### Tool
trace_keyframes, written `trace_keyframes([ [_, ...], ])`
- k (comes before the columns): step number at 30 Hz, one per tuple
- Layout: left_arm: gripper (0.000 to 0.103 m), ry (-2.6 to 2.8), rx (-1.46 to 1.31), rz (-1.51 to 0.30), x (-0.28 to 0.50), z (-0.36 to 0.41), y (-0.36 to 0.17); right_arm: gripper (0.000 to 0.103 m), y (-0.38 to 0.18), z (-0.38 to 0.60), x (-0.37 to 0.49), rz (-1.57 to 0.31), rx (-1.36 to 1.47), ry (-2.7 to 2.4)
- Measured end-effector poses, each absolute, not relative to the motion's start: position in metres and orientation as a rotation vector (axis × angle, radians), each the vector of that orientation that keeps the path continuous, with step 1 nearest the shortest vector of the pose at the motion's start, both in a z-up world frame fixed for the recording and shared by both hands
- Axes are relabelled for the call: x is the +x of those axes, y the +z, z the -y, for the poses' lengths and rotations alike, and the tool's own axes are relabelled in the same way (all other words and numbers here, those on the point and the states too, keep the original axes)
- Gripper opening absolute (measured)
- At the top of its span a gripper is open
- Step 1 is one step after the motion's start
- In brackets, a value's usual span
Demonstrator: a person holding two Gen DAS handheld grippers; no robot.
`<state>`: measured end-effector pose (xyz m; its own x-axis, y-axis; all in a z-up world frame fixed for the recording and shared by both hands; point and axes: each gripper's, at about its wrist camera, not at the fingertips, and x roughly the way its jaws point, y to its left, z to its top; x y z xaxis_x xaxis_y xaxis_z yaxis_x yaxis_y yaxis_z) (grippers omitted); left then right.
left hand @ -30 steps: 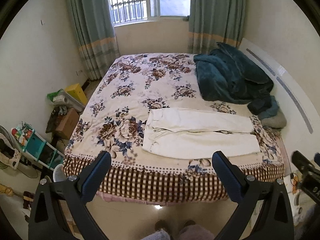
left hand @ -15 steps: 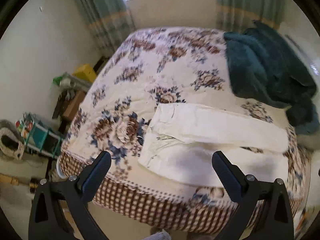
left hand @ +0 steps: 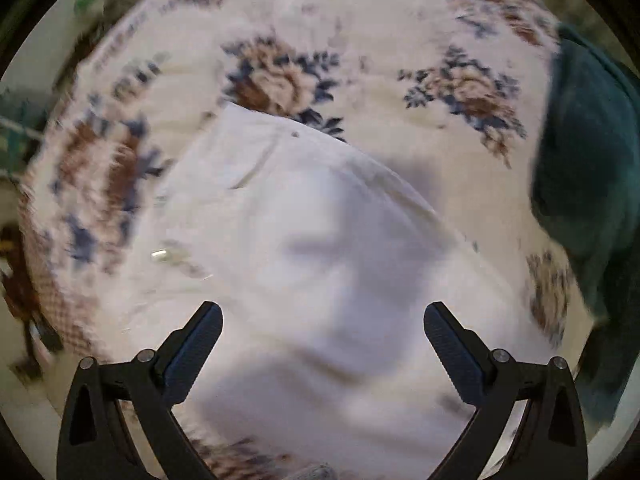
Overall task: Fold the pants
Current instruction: 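Lower both tools onto the white pants' leg hems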
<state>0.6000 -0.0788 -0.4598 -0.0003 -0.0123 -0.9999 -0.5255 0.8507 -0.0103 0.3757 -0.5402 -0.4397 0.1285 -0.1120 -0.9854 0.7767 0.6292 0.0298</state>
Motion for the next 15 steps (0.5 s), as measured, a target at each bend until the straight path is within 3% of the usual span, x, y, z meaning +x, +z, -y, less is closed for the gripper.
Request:
trace_keyframes([
  [5, 0.103, 0.541, -0.531, -1.557, 0.665, 0.066, -0.528, 0.103, -0.518, 0.585, 0.413, -1.333, 0.773, -0.798],
  [15, 0.101, 0.7, -0.5, -1.672, 0.721, 0.067, -0.596, 0.103, -0.598, 0.628, 0.491, -1.377, 0.841, -0.929],
])
